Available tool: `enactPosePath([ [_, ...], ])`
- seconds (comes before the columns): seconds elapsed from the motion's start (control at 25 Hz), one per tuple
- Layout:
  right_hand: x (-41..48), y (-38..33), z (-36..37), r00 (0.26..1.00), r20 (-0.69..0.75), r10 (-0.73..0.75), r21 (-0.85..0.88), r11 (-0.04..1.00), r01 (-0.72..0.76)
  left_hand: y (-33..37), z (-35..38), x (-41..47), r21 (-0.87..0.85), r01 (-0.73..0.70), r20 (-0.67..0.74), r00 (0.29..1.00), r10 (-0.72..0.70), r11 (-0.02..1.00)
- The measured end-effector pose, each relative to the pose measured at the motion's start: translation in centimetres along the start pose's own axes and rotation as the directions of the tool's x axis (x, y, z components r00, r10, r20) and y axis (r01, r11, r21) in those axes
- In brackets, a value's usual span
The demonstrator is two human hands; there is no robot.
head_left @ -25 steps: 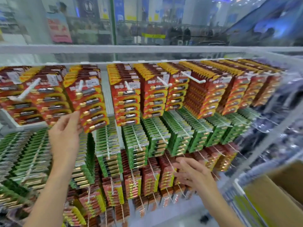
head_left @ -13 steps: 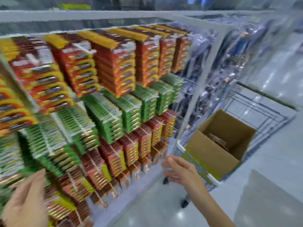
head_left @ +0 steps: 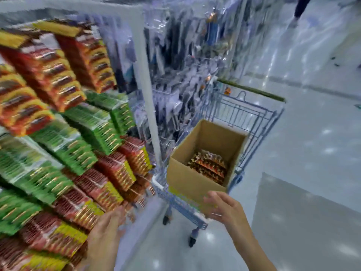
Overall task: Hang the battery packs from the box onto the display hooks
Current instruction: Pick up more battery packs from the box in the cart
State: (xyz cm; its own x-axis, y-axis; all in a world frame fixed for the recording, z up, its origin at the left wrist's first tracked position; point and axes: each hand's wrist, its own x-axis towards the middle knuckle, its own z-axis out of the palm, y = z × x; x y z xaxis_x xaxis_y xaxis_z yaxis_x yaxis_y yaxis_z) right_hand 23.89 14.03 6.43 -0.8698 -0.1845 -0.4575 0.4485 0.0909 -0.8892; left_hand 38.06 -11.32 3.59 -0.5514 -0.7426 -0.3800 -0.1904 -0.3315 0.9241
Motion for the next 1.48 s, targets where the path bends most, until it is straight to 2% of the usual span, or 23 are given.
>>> enactPosePath([
  [0.04, 0.8, -0.5, -1.2, 1.0, -0.03, -0.002, 0.015, 1.0, 0.002, 0.9, 2.7, -0.2, 0.013, -0.004, -0.02, 1.0, 0.004, 1.0],
  [0.08, 1.6, -0.8, -2.3, 0.998, -0.06, 0.003, 0.028, 1.0, -0.001, 1.4, 4.9, -0.3, 0.063, -0.009, 0.068, 0.998, 0.004, 0.998],
  [0.24, 5.1, -1.5, -5.3, 0.987, -0.154, 0.039, 0.042, 0.999, -0.033, 1.5, 12.3, 2.7, 0.179, 0.033, 0.174, 0.983, -0.064, 0.983],
  [0.36, 8.4, -2.0, -6.2, 0.978, -0.193, 0.077, 0.036, 0.997, -0.071, 1.5, 17.1, 5.7, 0.266, -0.008, 0.27, 0.961, -0.066, 0.964],
  [0.48, 12.7, -2.9, -6.8, 0.96, -0.253, 0.119, 0.05, 0.993, -0.11, 1.3, 21.8, 10.3, 0.304, -0.046, 0.357, 0.932, -0.069, 0.952],
  [0.72, 20.6, -4.5, -7.1, 0.898, -0.363, 0.248, 0.024, 0.966, -0.258, -1.4, 30.6, 20.1, 0.445, -0.038, 0.442, 0.878, -0.183, 0.895],
  [0.84, 23.9, -5.0, -7.0, 0.87, -0.38, 0.314, 0.047, 0.946, -0.32, -3.9, 35.1, 23.8, 0.513, 0.087, 0.394, 0.86, -0.324, 0.854],
  [0.96, 27.1, -5.4, -6.8, 0.841, -0.37, 0.394, 0.09, 0.917, -0.39, -8.2, 40.4, 27.4, 0.538, 0.342, 0.239, 0.815, -0.529, 0.77],
  [1.16, 34.1, -5.0, -6.5, 0.844, -0.27, 0.464, 0.012, 0.878, -0.479, -17.6, 48.4, 33.1, 0.476, 0.666, 0.02, 0.645, -0.764, 0.574],
  [1.24, 36.5, -4.3, -6.7, 0.839, -0.25, 0.484, -0.032, 0.862, -0.506, -21.9, 50.3, 35.2, 0.432, 0.732, -0.045, 0.6, -0.798, 0.526],
  [1.32, 38.3, -3.7, -7.0, 0.832, -0.235, 0.502, -0.053, 0.848, -0.527, -25.4, 51.4, 36.8, 0.402, 0.758, -0.108, 0.596, -0.796, 0.514],
  [1.48, 40.7, -2.8, -7.6, 0.816, -0.201, 0.542, -0.093, 0.819, -0.567, -27.9, 52.6, 38.0, 0.258, 0.787, -0.222, 0.613, -0.758, 0.561],
])
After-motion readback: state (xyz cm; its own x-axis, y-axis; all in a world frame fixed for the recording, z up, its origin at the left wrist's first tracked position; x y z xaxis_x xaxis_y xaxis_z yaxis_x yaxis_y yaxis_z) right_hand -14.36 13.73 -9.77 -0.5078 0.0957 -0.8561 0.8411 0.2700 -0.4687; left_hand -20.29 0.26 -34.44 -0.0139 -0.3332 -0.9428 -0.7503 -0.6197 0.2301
